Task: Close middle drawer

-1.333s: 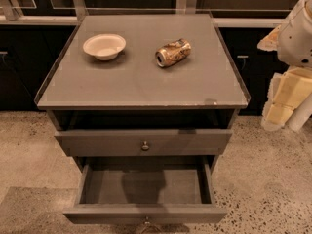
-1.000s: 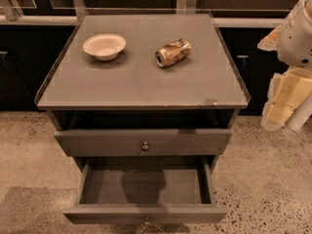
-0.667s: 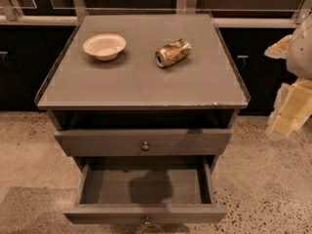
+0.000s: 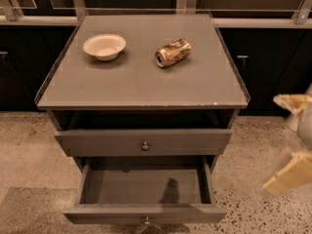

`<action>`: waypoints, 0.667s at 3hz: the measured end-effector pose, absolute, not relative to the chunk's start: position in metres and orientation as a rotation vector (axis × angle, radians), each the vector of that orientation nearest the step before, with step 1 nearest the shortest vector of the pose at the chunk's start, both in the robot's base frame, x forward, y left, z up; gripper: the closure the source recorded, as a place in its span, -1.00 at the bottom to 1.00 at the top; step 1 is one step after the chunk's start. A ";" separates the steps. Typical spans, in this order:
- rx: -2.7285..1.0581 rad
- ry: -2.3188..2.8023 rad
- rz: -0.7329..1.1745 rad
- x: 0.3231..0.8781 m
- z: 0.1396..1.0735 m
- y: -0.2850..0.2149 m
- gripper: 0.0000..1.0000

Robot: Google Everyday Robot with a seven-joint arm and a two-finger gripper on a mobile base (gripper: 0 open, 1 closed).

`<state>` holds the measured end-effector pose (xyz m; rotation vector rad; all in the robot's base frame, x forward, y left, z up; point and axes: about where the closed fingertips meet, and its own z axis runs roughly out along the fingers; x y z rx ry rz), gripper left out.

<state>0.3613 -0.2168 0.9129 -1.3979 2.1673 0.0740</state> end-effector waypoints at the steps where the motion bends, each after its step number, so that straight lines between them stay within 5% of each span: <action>1: -1.187 2.181 0.207 0.341 0.857 -0.199 -1.00; 2: -0.977 2.301 0.434 0.318 0.758 -0.188 -1.00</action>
Offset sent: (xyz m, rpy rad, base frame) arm -0.1406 0.0671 -0.3894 0.5267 0.6607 -0.4251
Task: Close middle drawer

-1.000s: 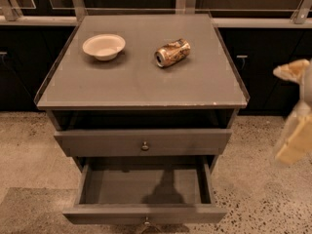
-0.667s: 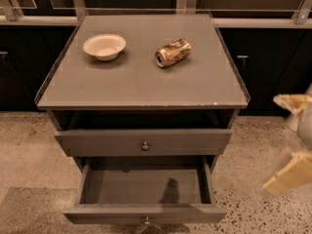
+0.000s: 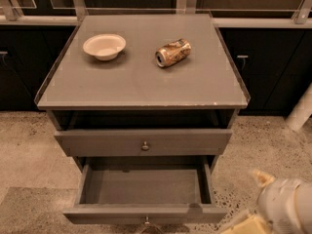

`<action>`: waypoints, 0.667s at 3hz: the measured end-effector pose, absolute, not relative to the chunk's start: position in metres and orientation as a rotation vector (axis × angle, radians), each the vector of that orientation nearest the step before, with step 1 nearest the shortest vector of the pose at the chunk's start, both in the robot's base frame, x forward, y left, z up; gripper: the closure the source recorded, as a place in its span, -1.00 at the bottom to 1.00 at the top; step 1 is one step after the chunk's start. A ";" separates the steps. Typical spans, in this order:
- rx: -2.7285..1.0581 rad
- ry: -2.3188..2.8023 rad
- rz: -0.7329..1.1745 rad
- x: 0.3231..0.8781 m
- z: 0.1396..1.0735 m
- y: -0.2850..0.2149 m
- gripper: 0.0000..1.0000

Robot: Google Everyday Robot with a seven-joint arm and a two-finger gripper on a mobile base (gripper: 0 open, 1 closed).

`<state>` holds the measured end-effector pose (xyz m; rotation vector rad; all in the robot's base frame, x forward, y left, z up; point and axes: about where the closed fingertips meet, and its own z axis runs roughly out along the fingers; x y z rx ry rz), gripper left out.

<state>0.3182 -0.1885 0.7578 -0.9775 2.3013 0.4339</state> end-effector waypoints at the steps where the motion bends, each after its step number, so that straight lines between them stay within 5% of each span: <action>1: -0.951 2.375 0.520 0.292 0.713 -0.184 -1.00; 2: -0.904 2.390 0.492 0.310 0.702 -0.193 -1.00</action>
Offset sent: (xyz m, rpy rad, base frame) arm 0.0321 -0.0278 -0.0866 0.0358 0.0706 -0.1631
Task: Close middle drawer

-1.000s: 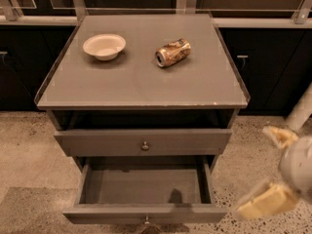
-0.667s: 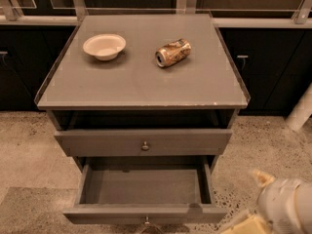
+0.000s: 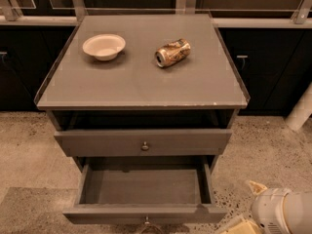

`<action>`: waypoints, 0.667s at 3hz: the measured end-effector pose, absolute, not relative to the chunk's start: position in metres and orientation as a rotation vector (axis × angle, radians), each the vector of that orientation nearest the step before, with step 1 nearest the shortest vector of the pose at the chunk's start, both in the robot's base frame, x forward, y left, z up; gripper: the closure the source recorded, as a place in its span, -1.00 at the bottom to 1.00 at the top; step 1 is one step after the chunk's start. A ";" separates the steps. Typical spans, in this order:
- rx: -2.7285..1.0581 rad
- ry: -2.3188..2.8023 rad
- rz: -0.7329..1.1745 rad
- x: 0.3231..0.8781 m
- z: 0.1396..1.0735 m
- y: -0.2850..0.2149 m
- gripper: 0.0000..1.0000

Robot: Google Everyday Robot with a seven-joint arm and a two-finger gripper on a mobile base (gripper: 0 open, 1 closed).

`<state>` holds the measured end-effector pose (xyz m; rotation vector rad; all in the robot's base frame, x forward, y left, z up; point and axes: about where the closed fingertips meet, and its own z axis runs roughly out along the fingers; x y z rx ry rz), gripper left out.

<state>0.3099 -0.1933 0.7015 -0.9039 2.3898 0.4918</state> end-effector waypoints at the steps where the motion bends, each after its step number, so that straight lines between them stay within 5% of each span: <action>1: -0.784 2.414 0.495 0.331 0.658 -0.204 -1.00; 2: -0.688 2.451 0.504 0.344 0.613 -0.213 -1.00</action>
Offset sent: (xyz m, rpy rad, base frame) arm 0.0515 -0.0323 -0.1475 0.0723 0.0821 -0.2471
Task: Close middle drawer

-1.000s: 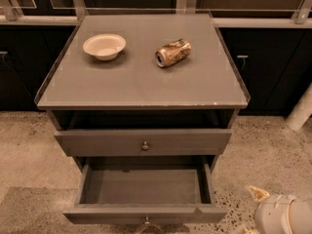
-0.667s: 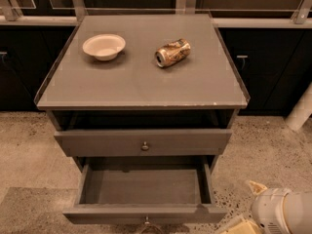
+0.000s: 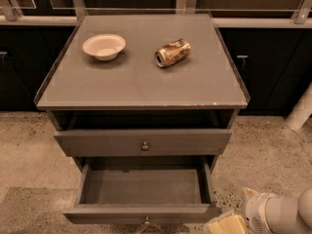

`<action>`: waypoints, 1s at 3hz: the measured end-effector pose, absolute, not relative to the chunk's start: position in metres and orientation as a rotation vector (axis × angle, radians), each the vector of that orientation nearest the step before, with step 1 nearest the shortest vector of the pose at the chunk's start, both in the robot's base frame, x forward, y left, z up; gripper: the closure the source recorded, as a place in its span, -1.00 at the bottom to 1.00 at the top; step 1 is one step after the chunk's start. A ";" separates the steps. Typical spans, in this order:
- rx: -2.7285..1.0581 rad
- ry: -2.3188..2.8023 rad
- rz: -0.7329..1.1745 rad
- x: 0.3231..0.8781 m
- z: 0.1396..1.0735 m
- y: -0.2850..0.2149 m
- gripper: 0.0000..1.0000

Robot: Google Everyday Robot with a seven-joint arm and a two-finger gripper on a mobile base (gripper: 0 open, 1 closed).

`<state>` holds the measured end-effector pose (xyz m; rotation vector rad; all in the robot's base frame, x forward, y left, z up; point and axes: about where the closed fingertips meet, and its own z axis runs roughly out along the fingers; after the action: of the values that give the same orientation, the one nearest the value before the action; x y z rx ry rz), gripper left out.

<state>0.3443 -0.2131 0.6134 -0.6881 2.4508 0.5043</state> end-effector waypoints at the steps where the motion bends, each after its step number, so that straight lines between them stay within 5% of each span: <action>1: -0.614 2.530 0.539 0.343 0.564 -0.218 -1.00; 3: -0.605 2.538 0.547 0.344 0.560 -0.218 -0.17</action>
Offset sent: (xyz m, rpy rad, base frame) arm -0.0008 -0.0045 -0.0440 0.0114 0.0713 -0.0425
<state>0.3441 -0.2175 0.5595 -0.6046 2.5376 0.5465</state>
